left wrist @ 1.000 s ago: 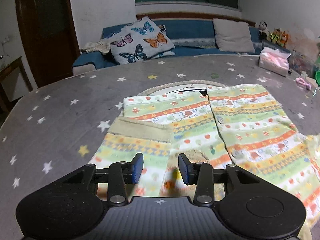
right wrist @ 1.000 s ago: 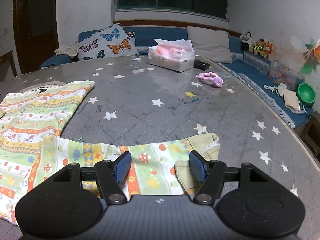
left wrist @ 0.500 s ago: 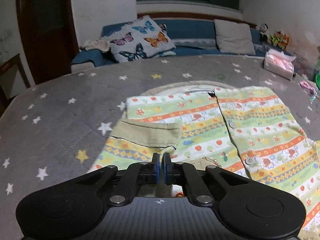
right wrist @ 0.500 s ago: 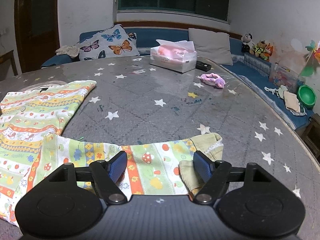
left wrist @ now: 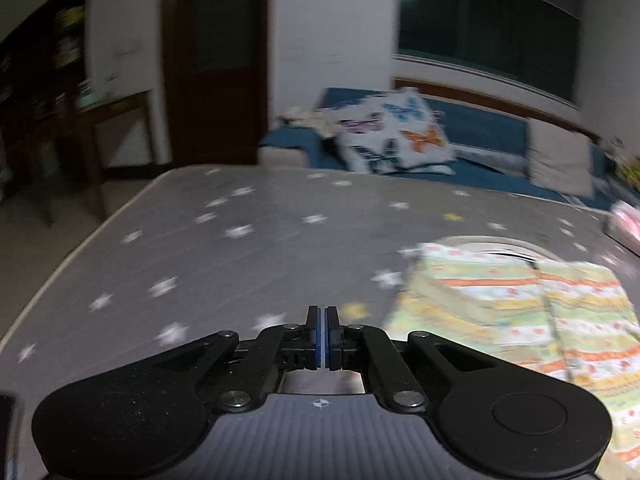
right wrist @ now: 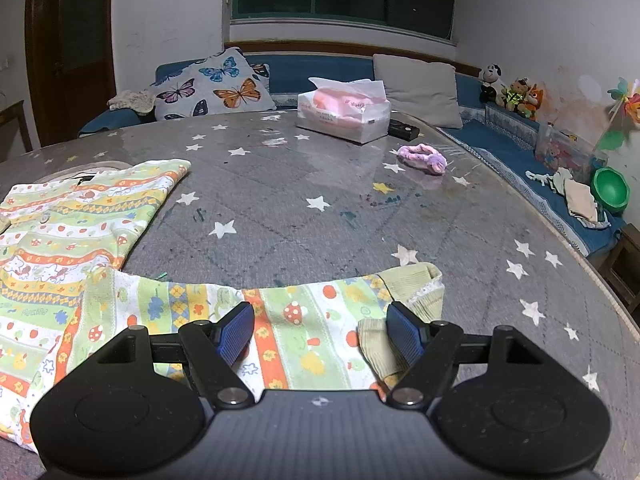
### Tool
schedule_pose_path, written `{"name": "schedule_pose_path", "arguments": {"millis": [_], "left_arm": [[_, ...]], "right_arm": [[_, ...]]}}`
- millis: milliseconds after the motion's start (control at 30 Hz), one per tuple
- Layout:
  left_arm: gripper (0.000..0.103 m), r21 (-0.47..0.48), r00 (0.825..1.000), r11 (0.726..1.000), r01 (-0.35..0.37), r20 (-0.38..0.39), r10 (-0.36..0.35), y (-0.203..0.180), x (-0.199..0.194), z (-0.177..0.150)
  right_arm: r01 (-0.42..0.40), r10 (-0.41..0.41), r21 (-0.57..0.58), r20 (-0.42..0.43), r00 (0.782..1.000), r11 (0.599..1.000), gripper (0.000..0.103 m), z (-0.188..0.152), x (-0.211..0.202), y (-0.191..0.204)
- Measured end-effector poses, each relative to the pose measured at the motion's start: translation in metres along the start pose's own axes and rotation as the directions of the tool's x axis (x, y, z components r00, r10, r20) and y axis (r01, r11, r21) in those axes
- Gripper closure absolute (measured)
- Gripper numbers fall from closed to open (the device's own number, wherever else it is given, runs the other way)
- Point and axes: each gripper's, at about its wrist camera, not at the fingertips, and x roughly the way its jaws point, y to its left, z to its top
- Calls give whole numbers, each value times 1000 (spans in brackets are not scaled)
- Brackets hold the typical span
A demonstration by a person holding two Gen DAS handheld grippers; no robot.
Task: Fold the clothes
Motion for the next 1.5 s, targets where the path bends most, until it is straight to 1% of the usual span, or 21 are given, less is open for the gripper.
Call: {"name": "schedule_pose_path", "arguments": {"millis": [67,133,233,333,400,467,500,633,700,767,867,933,1033,1067,1100,1167,1233,1333,1500], "left_arm": [[102,4,1000,1000,5,-7,-5,6,-4,-4],[101,21,999,999,32,-17,-31,3,-6,-6],[99,64,994,992,107,-29,-105,-20,-4,-6],[99,109,983,977,182,-55,-177,-49,3,-5],[95,151,974,964,220,-79,-210,-74,12,-5],[85,184,968,952,246,-102,-231,-95,22,-4],[82,199,964,945,259,-114,-240,-105,27,-4],[81,239,958,931,276,-149,-245,-137,50,-2],[76,245,958,930,273,-158,-240,-148,62,2],[67,245,960,934,260,-169,-223,-153,75,4],[63,240,959,938,249,-196,-204,-158,92,3],[62,240,960,940,243,-199,-197,-158,96,0],[64,250,962,938,239,-190,-194,-159,96,-1],[78,261,966,938,227,-183,-183,-158,96,-1],[84,276,971,938,210,-173,-167,-158,96,-1],[97,255,969,942,218,-168,-179,-150,94,1],[98,226,975,953,204,-137,-176,-139,87,5],[99,166,985,972,168,-69,-158,-114,70,15],[99,45,996,995,85,20,-86,-52,34,25]], "right_arm": [[2,-2,-2,-1,1000,1000,27,0,0,1],[5,-5,-2,-1,1000,1000,27,0,0,1],[8,-8,1,0,1000,1000,27,-1,0,2],[9,-9,4,0,1000,1000,26,-1,0,2],[9,-9,6,2,1000,1000,25,-1,0,2],[9,-9,7,5,1000,1000,24,-2,0,2],[9,-9,8,8,1000,1000,23,-3,-1,2],[5,-5,16,21,1000,1000,21,-6,-1,2],[3,-4,17,27,1000,1000,20,-7,-2,2],[0,-1,19,29,1000,1000,19,-8,-2,2],[-4,4,23,31,1000,1000,19,-8,-2,1],[-7,7,24,31,999,1000,18,-8,-3,1],[-11,10,24,31,999,1000,17,-8,-2,2],[-11,11,24,31,999,1000,16,-8,-2,2],[-12,11,24,31,999,1000,16,-8,-2,2],[-14,13,26,32,999,1000,16,-8,-2,1],[-14,14,27,32,999,1000,16,-8,-2,1],[-14,13,27,32,999,1000,16,-9,-2,1],[-12,11,24,30,999,1000,16,-8,-2,2]]}}
